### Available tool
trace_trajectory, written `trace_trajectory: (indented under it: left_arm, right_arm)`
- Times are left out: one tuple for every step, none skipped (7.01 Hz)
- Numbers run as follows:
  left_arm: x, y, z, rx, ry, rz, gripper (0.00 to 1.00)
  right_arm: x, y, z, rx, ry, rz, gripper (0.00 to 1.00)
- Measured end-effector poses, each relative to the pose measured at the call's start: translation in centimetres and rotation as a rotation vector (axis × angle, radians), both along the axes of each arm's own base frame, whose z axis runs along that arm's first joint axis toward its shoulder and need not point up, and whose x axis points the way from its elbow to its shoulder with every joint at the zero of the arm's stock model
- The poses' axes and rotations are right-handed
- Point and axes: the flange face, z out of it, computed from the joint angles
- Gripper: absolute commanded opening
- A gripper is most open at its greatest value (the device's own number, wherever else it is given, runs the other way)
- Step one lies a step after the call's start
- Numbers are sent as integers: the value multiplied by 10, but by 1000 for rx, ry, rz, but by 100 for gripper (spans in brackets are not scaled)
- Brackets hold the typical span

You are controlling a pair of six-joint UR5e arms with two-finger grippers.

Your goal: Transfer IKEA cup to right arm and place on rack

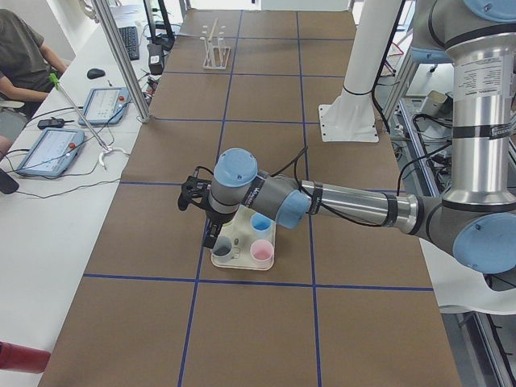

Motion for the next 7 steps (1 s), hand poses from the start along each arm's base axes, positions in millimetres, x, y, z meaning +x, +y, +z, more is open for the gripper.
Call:
trace_trajectory:
  left_arm:
    - [6,0,-2,14,3,15,100]
    - [17,2,-5,26,5,38,100]
    - [26,4,-3,25,5,53,100]
    - [38,5,4,13,1,78,100]
    - [57,5,21,-16,-10,114,100]
    - [73,7,43,-52,-26,147,100]
    - [86,12,60,-78,-36,175,100]
  right_arm:
    - [-1,0,0,-2,-3,0,99]
    - [-2,0,2,-5,-4,-2,99]
    - [-5,0,3,-9,-5,-8,99]
    - [-9,-1,4,-7,-5,-16,99]
    - [-12,-2,3,4,-5,-21,99]
    - [-14,-3,2,14,-5,-26,99]
    - [-16,-3,3,18,-6,-30,99]
